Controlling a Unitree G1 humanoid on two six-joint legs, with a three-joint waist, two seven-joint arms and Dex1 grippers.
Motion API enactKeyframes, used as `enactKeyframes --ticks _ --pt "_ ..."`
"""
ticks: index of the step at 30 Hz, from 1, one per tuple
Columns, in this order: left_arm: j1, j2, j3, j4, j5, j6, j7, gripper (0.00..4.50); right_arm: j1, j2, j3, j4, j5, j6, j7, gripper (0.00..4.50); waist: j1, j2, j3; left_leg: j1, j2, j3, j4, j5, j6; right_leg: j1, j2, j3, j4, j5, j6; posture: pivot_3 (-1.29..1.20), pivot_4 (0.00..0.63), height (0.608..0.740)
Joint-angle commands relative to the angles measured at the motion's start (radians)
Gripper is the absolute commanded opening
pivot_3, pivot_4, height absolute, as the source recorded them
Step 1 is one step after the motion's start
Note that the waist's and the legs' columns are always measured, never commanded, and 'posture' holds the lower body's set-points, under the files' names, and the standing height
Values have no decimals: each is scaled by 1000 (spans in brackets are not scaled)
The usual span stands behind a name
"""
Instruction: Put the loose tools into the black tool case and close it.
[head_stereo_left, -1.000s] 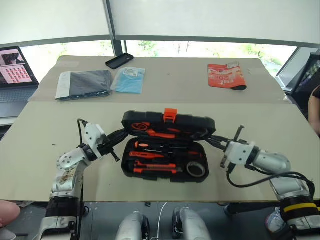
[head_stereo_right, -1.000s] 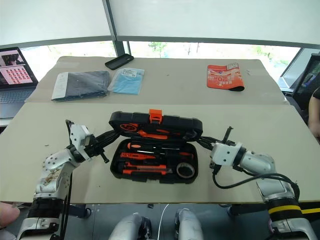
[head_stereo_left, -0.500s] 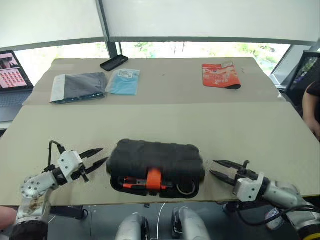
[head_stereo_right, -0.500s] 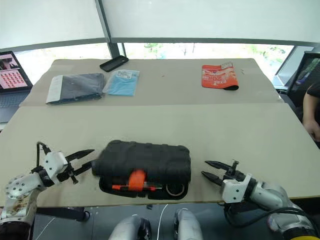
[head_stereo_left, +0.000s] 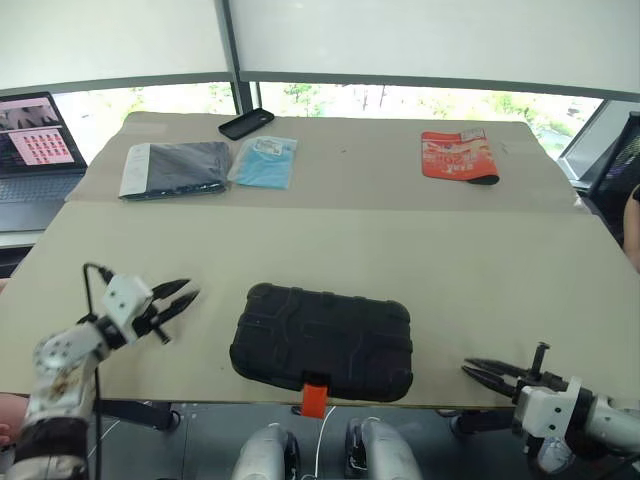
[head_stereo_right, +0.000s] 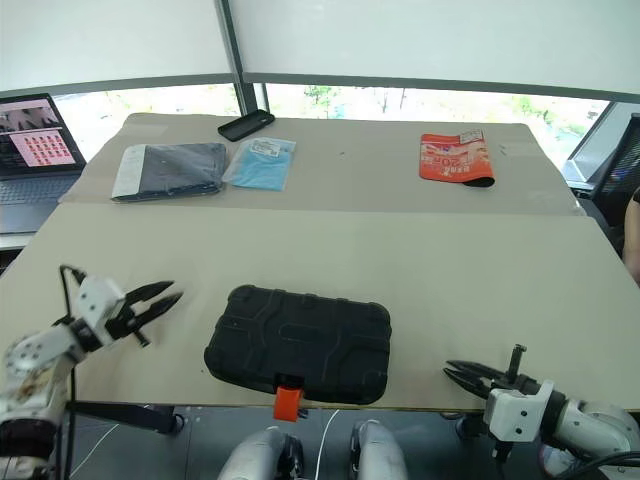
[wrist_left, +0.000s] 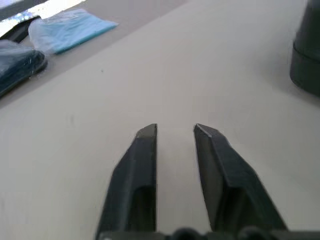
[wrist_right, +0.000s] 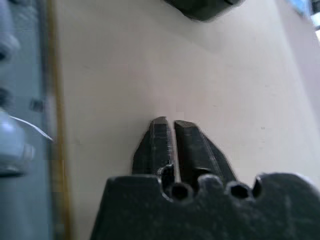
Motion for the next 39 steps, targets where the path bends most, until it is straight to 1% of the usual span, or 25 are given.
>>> enactKeyframes --ticks 1,3,5,10,12,15,18,20,23,27,29,31,33,35,37,39 --pt "-138 -38 -95 18 51 60 -18 97 57 -42 66 -238 186 226 126 0 -2 0 0 1 0 0 0 0 0 0 0 1 0 0 0 0 150 740" --pt "-196 -59 -129 64 78 61 -25 97 74 -57 105 -314 211 318 186 0 0 0 0 0 0 0 0 0 1 0 1 1 1 0 0 0 150 740" --pt "-244 -71 -167 121 100 41 -69 97 46 -47 147 -357 195 386 221 0 -5 -2 0 0 0 0 1 1 1 0 3 1 1 0 0 0 150 740" --pt "-338 -84 -243 250 143 22 -184 97 -114 67 203 -407 148 541 206 0 -15 -5 1 0 0 1 1 1 2 -1 5 2 0 0 0 0 150 740" --pt "-356 -83 -259 279 149 25 -224 97 -172 106 220 -407 121 575 210 0 -13 -6 1 -3 0 0 2 1 1 -3 6 -1 1 0 0 0 150 740" --pt "-360 -78 -254 300 146 28 -257 97 -252 156 252 -371 44 583 223 0 -18 -7 1 -4 1 0 4 1 1 -3 6 -1 2 0 0 0 150 740" --pt "-331 -59 -233 296 131 38 -272 97 -343 225 244 -307 -10 610 179 0 -25 -12 1 -3 3 0 5 1 1 -3 6 -1 2 0 0 0 150 740" --pt "-291 -44 -208 264 116 58 -263 97 -422 273 224 -245 -48 623 139 0 -35 -13 1 -3 6 0 6 2 0 -3 8 -2 2 0 0 0 150 740" --pt "-239 -36 -176 211 100 91 -249 97 -499 319 204 -171 -89 637 109 0 -34 -13 1 -3 7 0 7 3 -2 -3 6 -2 4 1 0 0 150 740" --pt "-138 -34 -136 74 60 159 -205 97 -586 351 187 -59 -111 626 84 0 -30 -12 1 -4 7 1 7 3 -2 -4 5 -2 4 1 -1 0 150 740" --pt "-65 -38 -114 -24 38 201 -163 97 -645 367 180 29 -122 609 69 0 -30 -12 1 -4 6 1 7 4 -8 -4 6 -2 4 -1 -4 0 150 740" --pt "-14 -42 -102 -102 29 229 -128 97 -686 383 174 95 -123 603 62 0 -34 -12 1 -5 6 2 7 4 -8 -4 6 -2 4 -1 -5 0 150 740" --pt "-6 -42 -69 -135 26 256 -65 97 -703 378 166 130 -117 592 79 0 -33 -12 1 -5 5 4 7 3 -7 -4 5 -1 3 -1 -6 0 150 740" --pt "-24 -37 -28 -152 -10 304 -25 97 -700 366 153 137 -99 588 101 0 -29 -12 1 -5 5 4 6 2 -7 -4 6 -2 2 -1 -5 0 150 740" --pt "-51 -32 10 -184 -84 362 -36 97 -678 352 138 118 -67 599 137 0 -26 -12 1 -5 5 4 6 2 -7 -4 6 -2 2 -1 -5 0 150 740" --pt "-72 -1 15 -252 -173 454 -115 97 -629 329 116 71 -14 610 190 0 -21 -12 1 -6 5 4 7 2 -7 -4 5 -2 2 -1 -4 0 150 740"
